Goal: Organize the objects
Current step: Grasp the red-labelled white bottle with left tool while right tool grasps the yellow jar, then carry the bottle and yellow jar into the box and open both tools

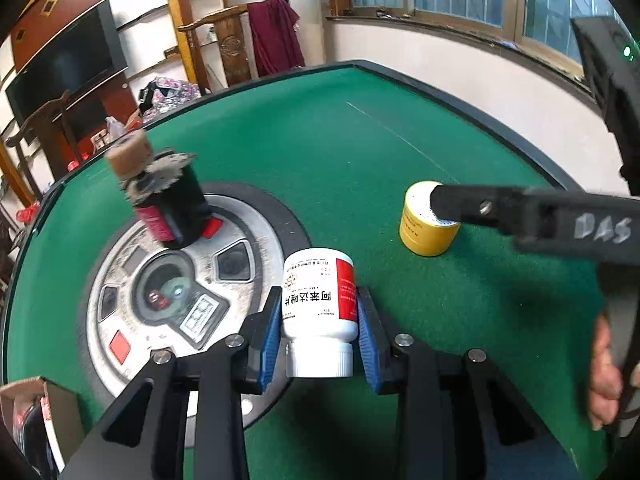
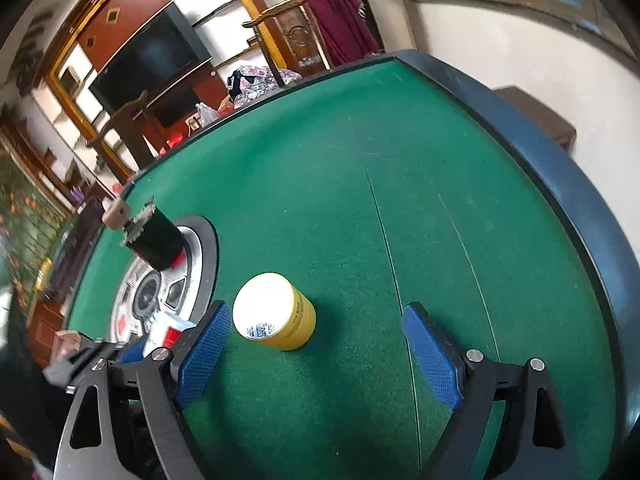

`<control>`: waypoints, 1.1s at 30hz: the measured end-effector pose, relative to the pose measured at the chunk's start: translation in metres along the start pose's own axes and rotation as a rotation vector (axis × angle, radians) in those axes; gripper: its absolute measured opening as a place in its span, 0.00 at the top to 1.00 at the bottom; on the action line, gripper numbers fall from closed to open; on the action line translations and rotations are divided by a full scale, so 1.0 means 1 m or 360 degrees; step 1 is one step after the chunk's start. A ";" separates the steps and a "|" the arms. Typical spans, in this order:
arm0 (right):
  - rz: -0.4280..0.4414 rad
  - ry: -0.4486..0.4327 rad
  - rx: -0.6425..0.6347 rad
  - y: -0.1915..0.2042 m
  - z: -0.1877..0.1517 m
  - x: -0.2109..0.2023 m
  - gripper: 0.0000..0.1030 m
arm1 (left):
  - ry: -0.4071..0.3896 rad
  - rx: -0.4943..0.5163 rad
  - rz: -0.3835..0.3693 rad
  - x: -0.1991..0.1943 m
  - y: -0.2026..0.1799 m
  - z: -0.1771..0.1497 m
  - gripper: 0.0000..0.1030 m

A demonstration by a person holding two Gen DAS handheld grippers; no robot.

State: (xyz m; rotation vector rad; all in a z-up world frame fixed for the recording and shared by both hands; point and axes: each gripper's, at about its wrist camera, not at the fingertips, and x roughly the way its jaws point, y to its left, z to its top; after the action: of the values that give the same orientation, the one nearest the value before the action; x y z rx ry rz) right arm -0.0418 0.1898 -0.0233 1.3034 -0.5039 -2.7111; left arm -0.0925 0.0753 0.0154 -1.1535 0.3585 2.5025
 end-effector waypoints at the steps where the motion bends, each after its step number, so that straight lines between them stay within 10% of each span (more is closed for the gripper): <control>1: -0.0016 -0.0011 -0.0029 0.003 -0.001 0.000 0.12 | -0.0006 -0.0010 0.0007 -0.005 0.002 -0.001 0.68; 10: -0.0202 -0.0058 -0.0372 0.040 -0.006 0.018 0.12 | 0.0011 -0.0177 -0.0020 -0.040 0.015 -0.023 0.68; 14: -0.0221 0.0031 -0.0381 0.039 -0.005 0.030 0.58 | -0.0010 -0.0198 -0.0002 -0.058 0.015 -0.037 0.68; 33: -0.0029 -0.0021 -0.0362 0.067 -0.031 -0.011 0.58 | -0.0215 -0.0622 0.0046 -0.198 0.093 -0.148 0.67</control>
State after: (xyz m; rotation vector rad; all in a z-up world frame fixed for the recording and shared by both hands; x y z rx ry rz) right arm -0.0151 0.1214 -0.0114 1.2366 -0.1779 -2.6963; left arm 0.0878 -0.1064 0.0805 -1.1081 -0.1604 2.7347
